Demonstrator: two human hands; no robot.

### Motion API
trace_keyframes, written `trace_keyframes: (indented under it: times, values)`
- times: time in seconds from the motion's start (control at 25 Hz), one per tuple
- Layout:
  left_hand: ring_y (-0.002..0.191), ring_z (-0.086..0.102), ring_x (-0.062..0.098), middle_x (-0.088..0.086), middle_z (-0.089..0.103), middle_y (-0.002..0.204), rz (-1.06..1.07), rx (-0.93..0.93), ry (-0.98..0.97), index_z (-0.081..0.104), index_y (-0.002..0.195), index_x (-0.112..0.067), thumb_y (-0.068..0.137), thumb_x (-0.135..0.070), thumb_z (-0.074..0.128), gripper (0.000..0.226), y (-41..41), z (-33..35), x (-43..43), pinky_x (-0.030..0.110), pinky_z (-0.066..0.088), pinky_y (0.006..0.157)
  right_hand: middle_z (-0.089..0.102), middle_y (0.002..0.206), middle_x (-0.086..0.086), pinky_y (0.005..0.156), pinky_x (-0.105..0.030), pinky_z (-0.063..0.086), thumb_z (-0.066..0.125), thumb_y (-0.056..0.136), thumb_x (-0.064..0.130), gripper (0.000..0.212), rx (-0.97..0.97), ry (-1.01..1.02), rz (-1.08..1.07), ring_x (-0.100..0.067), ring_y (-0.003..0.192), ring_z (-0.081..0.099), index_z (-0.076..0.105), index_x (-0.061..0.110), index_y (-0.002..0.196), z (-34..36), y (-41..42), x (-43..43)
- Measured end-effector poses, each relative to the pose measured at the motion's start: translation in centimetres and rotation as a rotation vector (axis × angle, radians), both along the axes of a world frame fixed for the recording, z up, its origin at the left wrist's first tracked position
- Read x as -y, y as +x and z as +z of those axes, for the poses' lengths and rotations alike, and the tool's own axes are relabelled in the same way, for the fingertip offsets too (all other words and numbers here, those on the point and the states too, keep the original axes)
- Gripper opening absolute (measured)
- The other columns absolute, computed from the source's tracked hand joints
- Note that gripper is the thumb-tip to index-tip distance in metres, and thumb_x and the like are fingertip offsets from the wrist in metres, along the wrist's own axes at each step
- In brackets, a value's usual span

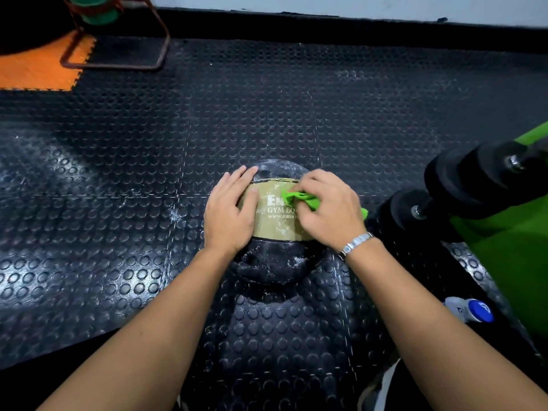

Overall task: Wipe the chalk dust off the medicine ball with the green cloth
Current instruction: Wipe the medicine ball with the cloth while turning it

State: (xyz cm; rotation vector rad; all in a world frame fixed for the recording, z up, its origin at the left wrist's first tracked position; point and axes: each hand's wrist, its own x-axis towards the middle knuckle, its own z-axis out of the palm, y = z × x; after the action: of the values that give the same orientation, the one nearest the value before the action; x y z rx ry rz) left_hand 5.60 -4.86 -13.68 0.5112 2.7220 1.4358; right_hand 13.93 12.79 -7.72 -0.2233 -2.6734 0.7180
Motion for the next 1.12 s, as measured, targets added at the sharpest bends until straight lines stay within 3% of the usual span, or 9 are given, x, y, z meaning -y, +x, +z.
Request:
trace_keyframes:
  times: [0.16,0.32,0.48,0.64,0.76,0.84,0.92,1.0,1.12]
  values:
    - [0.155,0.035,0.015,-0.011,0.052,0.158,0.012,0.004,0.009,0.061,0.148,-0.034,0.1,-0.034,0.036,0.054,0.3,0.1,-0.4,0.044,0.026,0.129,0.064,0.096,0.011,0.07,-0.028,0.044,0.061,0.08,0.02,0.018,0.098,0.025,-0.186,-0.016,0.097,0.058,0.072,0.028,0.092,0.8,-1.5,0.0]
    - [0.155,0.035,0.016,-0.009,0.052,0.159,0.021,-0.004,0.011,0.061,0.148,-0.032,0.095,-0.04,0.027,0.063,0.4,0.2,0.0,0.045,0.026,0.128,0.065,0.096,0.013,0.065,-0.024,0.04,0.064,0.075,0.017,0.02,0.049,0.109,0.071,-0.015,0.09,0.057,0.074,0.028,0.089,1.0,-0.8,1.7]
    - [0.154,0.035,0.015,-0.01,0.052,0.158,0.021,0.011,0.013,0.062,0.147,-0.031,0.093,-0.042,0.025,0.066,0.8,0.3,-0.6,0.044,0.025,0.129,0.066,0.1,0.011,0.068,-0.027,0.044,0.061,0.079,0.017,0.023,0.117,0.125,-0.069,-0.018,0.097,0.057,0.074,0.027,0.095,2.1,-1.9,0.6]
    - [0.146,0.044,0.01,-0.014,0.055,0.155,-0.034,0.01,-0.052,0.063,0.144,-0.04,0.094,-0.041,0.027,0.062,-1.0,0.4,0.8,0.042,0.031,0.125,0.066,0.096,0.011,0.062,-0.024,0.04,0.057,0.074,0.02,0.023,0.073,0.223,0.161,-0.018,0.09,0.056,0.074,0.027,0.09,1.7,-1.4,2.2]
    - [0.138,0.045,0.008,-0.017,0.056,0.153,-0.071,0.002,-0.059,0.061,0.144,-0.043,0.098,-0.035,0.031,0.056,-2.0,0.1,1.7,0.044,0.035,0.121,0.066,0.096,0.012,0.064,-0.03,0.049,0.061,0.075,0.017,0.022,0.049,0.126,0.004,-0.019,0.091,0.058,0.073,0.027,0.091,1.2,-0.3,-0.1]
    - [0.138,0.043,0.01,-0.016,0.055,0.154,-0.064,0.006,-0.032,0.061,0.145,-0.041,0.098,-0.037,0.029,0.057,-2.0,-0.3,1.3,0.043,0.034,0.12,0.066,0.099,0.009,0.066,-0.026,0.045,0.064,0.078,0.015,0.024,0.091,0.142,-0.059,-0.021,0.094,0.058,0.075,0.026,0.096,1.8,-1.7,1.6]
    - [0.141,0.042,0.013,-0.013,0.054,0.156,-0.068,0.005,-0.026,0.062,0.145,-0.039,0.098,-0.037,0.028,0.058,-1.8,-0.7,1.2,0.041,0.033,0.122,0.066,0.099,0.007,0.064,-0.023,0.041,0.067,0.076,0.013,0.022,0.067,0.199,0.082,-0.021,0.091,0.058,0.075,0.024,0.093,1.4,-1.5,3.5]
    - [0.147,0.041,0.013,-0.012,0.053,0.157,-0.069,0.023,0.002,0.061,0.146,-0.038,0.1,-0.033,0.029,0.057,-1.5,-0.8,1.3,0.039,0.03,0.125,0.066,0.098,0.008,0.064,-0.026,0.047,0.067,0.072,0.012,0.023,0.021,0.212,0.18,-0.021,0.089,0.058,0.074,0.024,0.09,0.7,0.6,2.2]
    - [0.151,0.039,0.011,-0.013,0.052,0.157,-0.059,0.04,0.02,0.06,0.147,-0.038,0.102,-0.031,0.03,0.055,-1.3,-0.7,1.2,0.039,0.028,0.128,0.068,0.099,0.007,0.075,-0.035,0.054,0.067,0.075,0.009,0.023,-0.016,0.063,-0.088,-0.022,0.092,0.06,0.075,0.022,0.093,0.2,1.4,-0.7]
